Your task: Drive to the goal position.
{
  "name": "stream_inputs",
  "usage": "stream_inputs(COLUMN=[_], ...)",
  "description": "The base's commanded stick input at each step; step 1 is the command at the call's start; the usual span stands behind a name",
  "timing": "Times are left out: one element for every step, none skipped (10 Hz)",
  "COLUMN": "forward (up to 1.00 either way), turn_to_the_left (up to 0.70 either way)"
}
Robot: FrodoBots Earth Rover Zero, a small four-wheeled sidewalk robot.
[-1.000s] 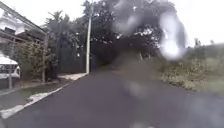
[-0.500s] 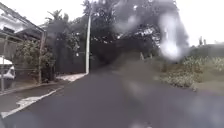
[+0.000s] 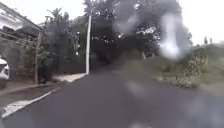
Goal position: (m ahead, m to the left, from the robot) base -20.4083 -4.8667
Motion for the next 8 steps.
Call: stream_inputs(forward=[0.00, 0.00, 0.00, 0.00, 0.00, 0.00, 0.00, 0.00], turn_to_the_left=[0.00, 0.00, 0.00, 0.00, -0.07, -0.51, -0.31, 0.00])
